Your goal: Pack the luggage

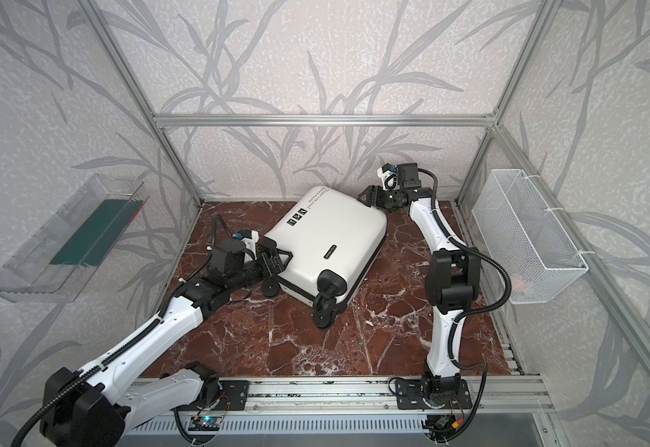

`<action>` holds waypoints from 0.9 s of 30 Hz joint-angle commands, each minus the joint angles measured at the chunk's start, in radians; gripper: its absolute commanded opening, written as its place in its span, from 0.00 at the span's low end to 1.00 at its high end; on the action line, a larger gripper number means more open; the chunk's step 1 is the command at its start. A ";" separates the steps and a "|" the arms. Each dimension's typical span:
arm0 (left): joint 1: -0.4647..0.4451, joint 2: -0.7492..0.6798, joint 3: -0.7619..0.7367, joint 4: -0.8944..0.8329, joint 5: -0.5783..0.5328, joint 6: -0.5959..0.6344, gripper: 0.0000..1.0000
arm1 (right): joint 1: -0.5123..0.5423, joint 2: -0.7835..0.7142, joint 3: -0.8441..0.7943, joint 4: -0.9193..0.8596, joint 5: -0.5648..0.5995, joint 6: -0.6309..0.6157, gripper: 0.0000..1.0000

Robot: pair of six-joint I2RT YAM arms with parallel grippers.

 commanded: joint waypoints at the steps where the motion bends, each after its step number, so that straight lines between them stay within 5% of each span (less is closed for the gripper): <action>1: 0.012 0.013 0.049 0.014 0.013 0.016 0.99 | 0.003 -0.059 -0.084 0.020 -0.055 0.017 0.70; 21: 0.059 0.236 0.244 0.015 0.057 0.162 0.99 | 0.045 -0.431 -0.760 0.474 -0.144 0.188 0.61; 27: 0.111 0.266 0.335 -0.048 0.064 0.215 0.99 | 0.033 -0.528 -0.796 0.451 -0.106 0.183 0.63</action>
